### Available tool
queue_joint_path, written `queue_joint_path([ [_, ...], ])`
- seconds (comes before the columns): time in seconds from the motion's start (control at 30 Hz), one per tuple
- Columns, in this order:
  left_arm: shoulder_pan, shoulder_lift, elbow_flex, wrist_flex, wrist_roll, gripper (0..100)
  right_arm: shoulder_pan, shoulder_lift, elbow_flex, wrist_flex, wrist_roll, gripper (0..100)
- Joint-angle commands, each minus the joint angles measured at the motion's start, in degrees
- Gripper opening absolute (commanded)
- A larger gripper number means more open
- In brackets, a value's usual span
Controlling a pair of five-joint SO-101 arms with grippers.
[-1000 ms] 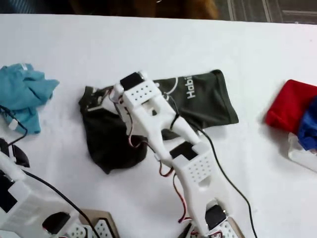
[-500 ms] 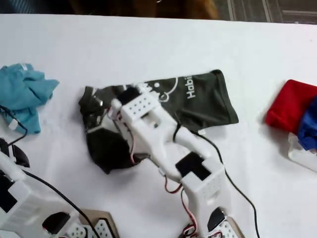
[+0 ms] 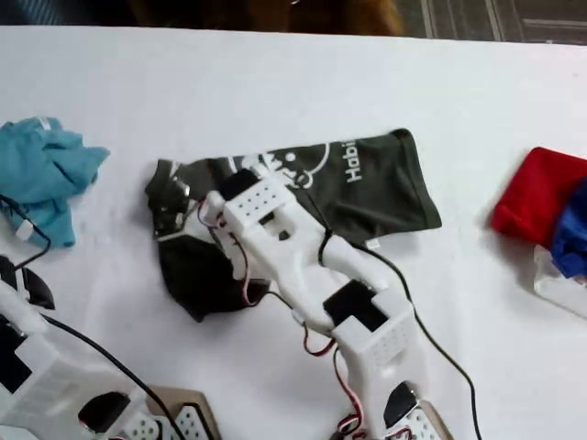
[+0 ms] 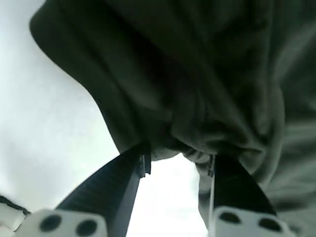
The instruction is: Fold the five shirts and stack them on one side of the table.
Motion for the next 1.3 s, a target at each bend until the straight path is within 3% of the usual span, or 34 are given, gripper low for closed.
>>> queue_joint_path([
  [0.0, -0.26, -2.81, -0.04, -1.23, -0.62, 20, -0.13, -0.40, -0.26, -2.33, 0.44, 19.1],
  [0.27, -0.26, -2.81, -0.04, -1.32, -0.62, 20, -0.13, -0.40, -0.26, -4.00, 0.44, 18.6],
  [0.47, -0.26, -2.81, -0.04, -1.58, -0.62, 20, -0.13, -0.40, -0.26, -4.00, 0.44, 1.1],
  [0.8, -0.26, -2.81, -0.04, -1.58, -0.62, 20, 4.18, -0.92, -3.78, -1.19, 0.44, 1.9],
  [1.27, -0.26, -2.81, -0.04, -1.49, -0.62, 20, 0.40, -0.48, -5.98, 4.09, 0.62, 5.9],
])
